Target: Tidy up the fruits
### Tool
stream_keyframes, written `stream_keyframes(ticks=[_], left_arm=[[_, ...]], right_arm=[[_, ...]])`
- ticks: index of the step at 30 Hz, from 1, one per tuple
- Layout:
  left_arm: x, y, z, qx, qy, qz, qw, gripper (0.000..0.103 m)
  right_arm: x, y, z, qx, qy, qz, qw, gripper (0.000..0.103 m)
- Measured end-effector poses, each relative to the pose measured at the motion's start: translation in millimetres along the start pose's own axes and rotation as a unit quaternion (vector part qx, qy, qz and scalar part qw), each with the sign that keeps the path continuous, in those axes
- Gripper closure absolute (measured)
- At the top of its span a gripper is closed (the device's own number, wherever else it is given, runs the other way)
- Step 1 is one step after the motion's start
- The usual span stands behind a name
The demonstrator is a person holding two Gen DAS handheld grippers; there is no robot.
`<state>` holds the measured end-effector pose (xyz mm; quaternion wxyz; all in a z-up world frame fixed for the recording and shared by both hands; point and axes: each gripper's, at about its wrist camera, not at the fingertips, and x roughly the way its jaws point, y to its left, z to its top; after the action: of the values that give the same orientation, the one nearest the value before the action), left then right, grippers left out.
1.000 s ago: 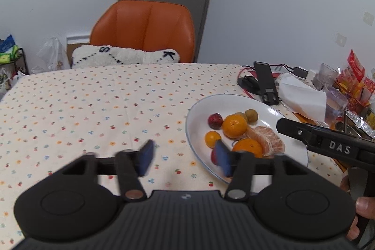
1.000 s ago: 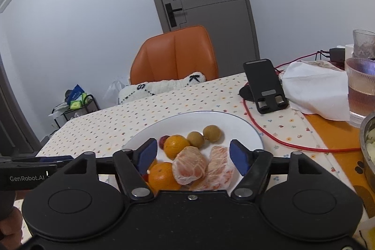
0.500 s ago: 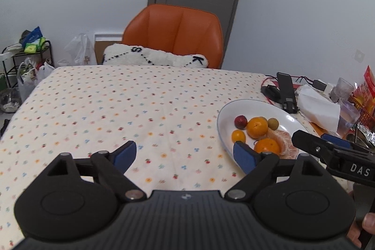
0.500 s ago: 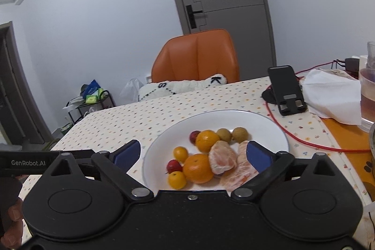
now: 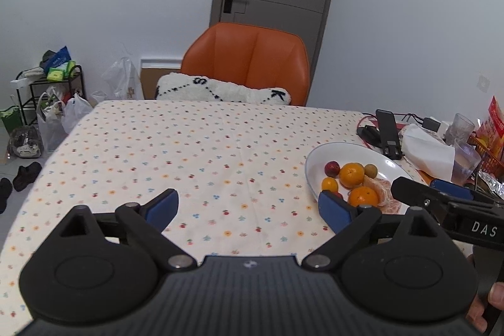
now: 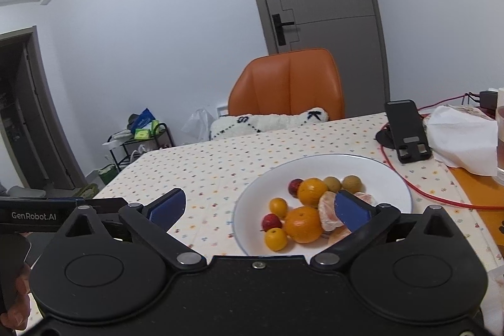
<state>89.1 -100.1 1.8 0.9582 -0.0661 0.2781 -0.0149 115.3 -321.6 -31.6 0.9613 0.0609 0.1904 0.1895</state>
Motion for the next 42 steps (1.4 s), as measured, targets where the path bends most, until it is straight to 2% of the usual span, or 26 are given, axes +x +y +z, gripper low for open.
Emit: stream_keyframes(ticks=[3,7,26,34,42], left_arm=[[-7.8,5.7,-0.6,-0.007,0.0,0.004,1.0,0.007],[-19.4,13.8,-1.5,-0.01,-0.011,0.021,0.9997,0.0],[-69.8,57.9,-9.0,-0.035,-0.042,0.04,0.9977,0.0],[-83.8,81.8,-16.5,-0.055,-0.037,0.054,0.9963,0.0],[-97.5,92.7,-27.6,-0.043,-0.041,0.07,0.9958,0.0]], right_arm=[[-2.8,8.4,0.0,-0.004,0.0,0.006,1.0,0.0],[-6.1,17.4,-0.1,-0.002,0.003,0.015,1.0,0.0],[-14.6,65.9,-2.1,-0.031,0.015,0.034,0.999,0.0],[-15.4,89.8,-8.8,-0.042,0.035,0.035,0.998,0.0],[-21.2,100.6,-15.4,-0.032,0.051,0.032,0.998,0.0]])
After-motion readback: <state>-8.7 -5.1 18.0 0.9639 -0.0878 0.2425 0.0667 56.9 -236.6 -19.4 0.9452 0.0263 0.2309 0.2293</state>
